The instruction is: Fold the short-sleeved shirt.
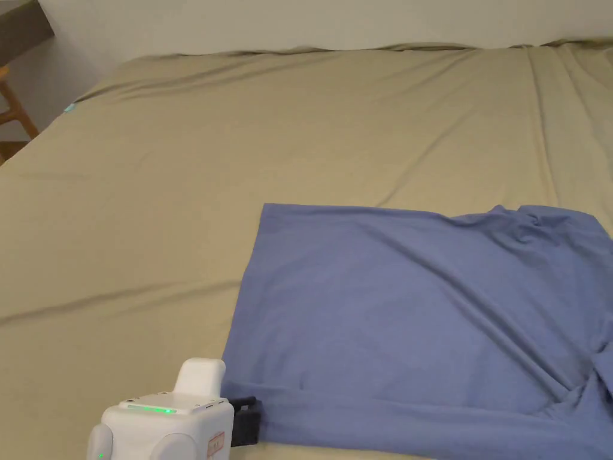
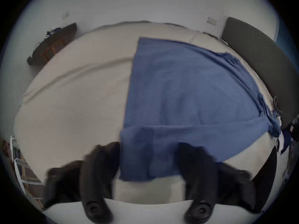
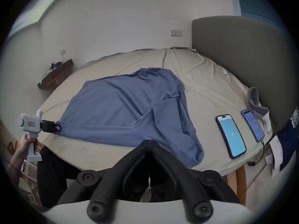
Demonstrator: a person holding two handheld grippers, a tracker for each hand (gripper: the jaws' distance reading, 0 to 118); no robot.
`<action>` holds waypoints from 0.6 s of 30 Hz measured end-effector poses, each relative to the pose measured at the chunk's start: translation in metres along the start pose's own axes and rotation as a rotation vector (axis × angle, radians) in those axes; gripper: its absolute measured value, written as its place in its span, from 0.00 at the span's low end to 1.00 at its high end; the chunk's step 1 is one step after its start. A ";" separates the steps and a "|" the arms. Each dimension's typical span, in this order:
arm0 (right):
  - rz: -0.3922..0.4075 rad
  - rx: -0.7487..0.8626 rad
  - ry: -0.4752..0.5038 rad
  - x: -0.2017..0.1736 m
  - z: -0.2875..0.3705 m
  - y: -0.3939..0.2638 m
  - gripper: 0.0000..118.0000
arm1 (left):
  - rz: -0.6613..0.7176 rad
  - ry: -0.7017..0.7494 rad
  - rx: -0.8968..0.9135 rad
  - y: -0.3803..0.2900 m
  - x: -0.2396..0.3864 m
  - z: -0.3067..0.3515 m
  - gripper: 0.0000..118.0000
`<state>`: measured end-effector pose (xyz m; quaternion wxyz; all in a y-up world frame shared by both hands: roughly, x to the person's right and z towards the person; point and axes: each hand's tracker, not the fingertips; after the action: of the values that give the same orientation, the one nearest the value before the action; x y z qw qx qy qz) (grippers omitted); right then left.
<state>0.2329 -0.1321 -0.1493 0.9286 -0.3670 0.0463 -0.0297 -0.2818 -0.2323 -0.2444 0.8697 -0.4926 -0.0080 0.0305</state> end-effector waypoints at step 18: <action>-0.044 -0.250 -0.068 0.054 -0.079 0.011 1.00 | 0.017 0.009 0.037 0.010 0.012 0.027 0.06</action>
<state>0.2781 -0.1828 -0.2178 0.8759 -0.4814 0.0100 -0.0318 -0.2718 -0.2034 -0.2394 0.8783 -0.4767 0.0007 0.0361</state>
